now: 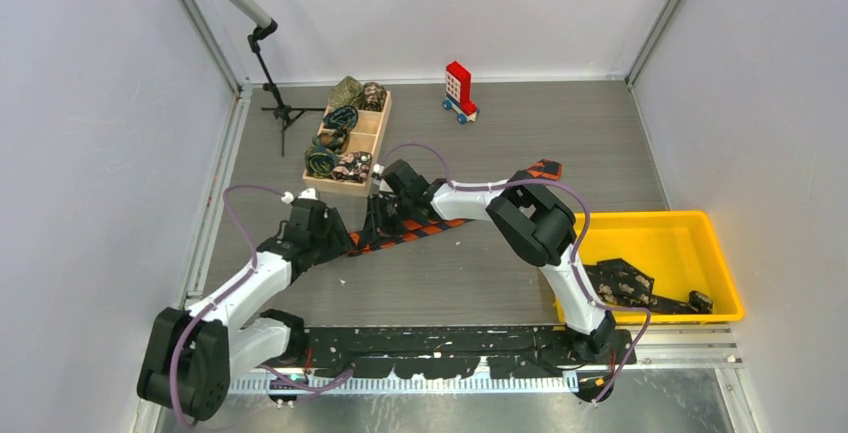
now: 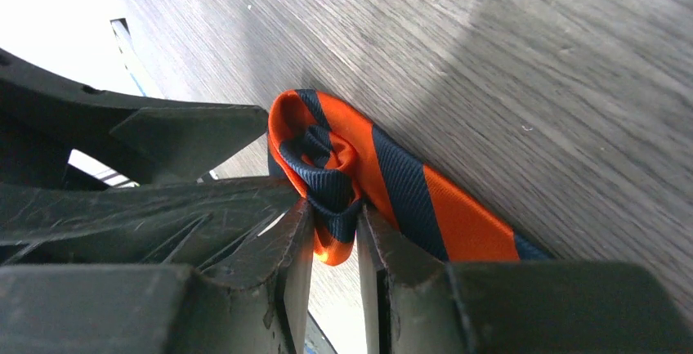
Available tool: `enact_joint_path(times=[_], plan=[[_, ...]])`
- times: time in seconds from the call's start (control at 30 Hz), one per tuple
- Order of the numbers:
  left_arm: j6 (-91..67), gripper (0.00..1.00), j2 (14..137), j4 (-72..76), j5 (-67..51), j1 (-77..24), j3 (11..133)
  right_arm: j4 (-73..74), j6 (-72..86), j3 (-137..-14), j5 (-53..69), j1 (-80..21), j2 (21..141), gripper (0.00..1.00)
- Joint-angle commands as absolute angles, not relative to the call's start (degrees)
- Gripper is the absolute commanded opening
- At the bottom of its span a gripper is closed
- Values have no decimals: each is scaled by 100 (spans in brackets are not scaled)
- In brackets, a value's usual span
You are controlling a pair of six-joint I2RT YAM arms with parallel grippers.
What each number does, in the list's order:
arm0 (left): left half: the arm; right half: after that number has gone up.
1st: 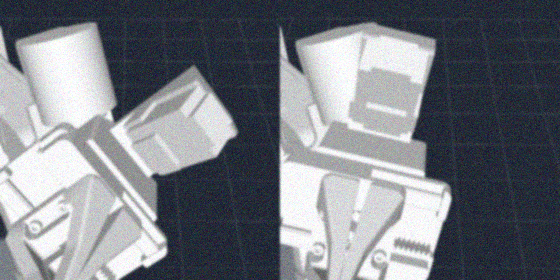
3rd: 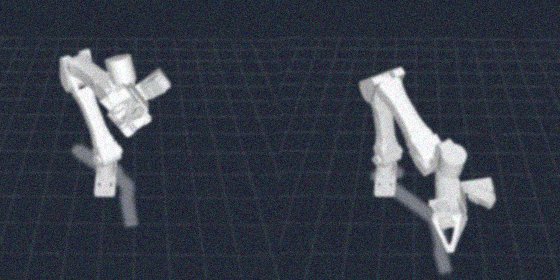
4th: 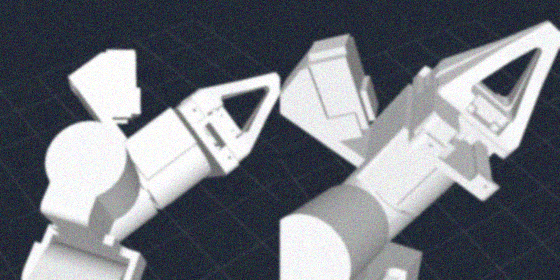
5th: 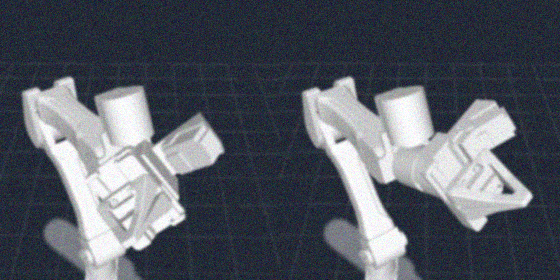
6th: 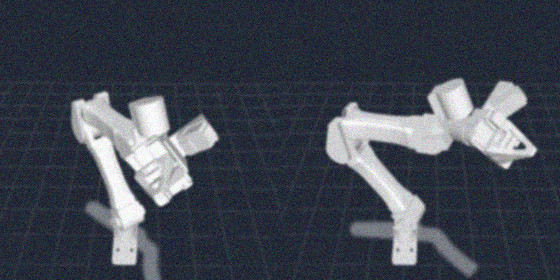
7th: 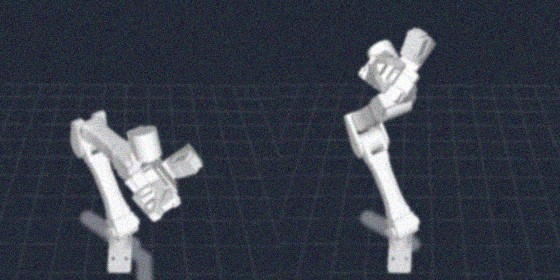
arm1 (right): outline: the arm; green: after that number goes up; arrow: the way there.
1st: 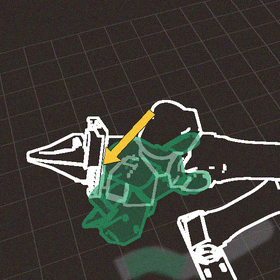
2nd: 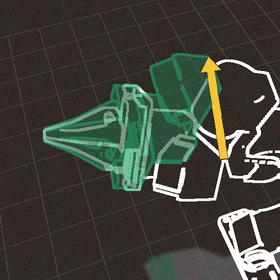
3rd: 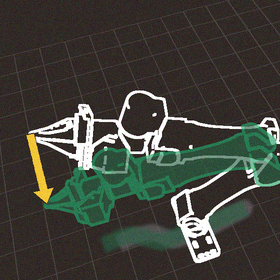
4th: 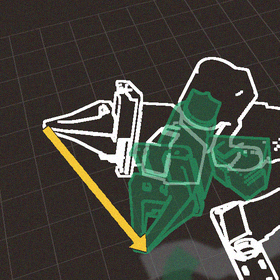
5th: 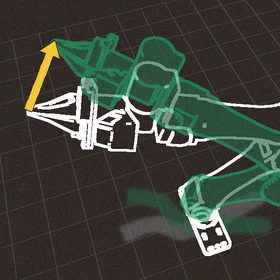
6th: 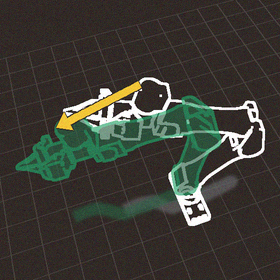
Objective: Roll the ties
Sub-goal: Roll the tie at the center of the board.
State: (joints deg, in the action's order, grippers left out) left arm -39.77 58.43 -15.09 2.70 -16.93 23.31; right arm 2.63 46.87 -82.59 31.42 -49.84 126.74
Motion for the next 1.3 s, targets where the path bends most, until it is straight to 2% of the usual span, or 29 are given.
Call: enact_joint_path(times=[0.0, 0.43, 0.6, 0.8, 0.97, 1.03, 1.17, 1.27], plan=[[-4043, 53, 6247, -1180, 165, -1584, 2544, 473, 4535, -8132, 2930, -4939, 12581, 31], [-4513, 44, 6857, -687, 108, -1573, 2503, 442, 4509, -8104, 2997, -4939, 12641, 32], [-4619, 36, 6542, -679, 293, -1573, 2338, 521, 4466, -8126, 3006, -4926, 12537, 42], [-4719, 34, 6382, -679, 350, -1573, 2196, 846, 4411, -8292, 2988, -4879, 12153, 59], [-4720, 34, 6374, -677, 353, -1577, 2203, 1446, 4245, -8516, 2780, -4884, 11791, 62], [-4712, 34, 6413, -665, 343, -1582, 2206, 1578, 4232, -8538, 2607, -4881, 11658, 56], [-4712, 34, 6418, -637, 343, -1582, 2206, 1537, 4355, -8555, 2499, -4910, 11546, 32], [-4703, 34, 6416, -633, 344, -1582, 2214, 1477, 4457, -8652, 2501, -4935, 11585, 24]])
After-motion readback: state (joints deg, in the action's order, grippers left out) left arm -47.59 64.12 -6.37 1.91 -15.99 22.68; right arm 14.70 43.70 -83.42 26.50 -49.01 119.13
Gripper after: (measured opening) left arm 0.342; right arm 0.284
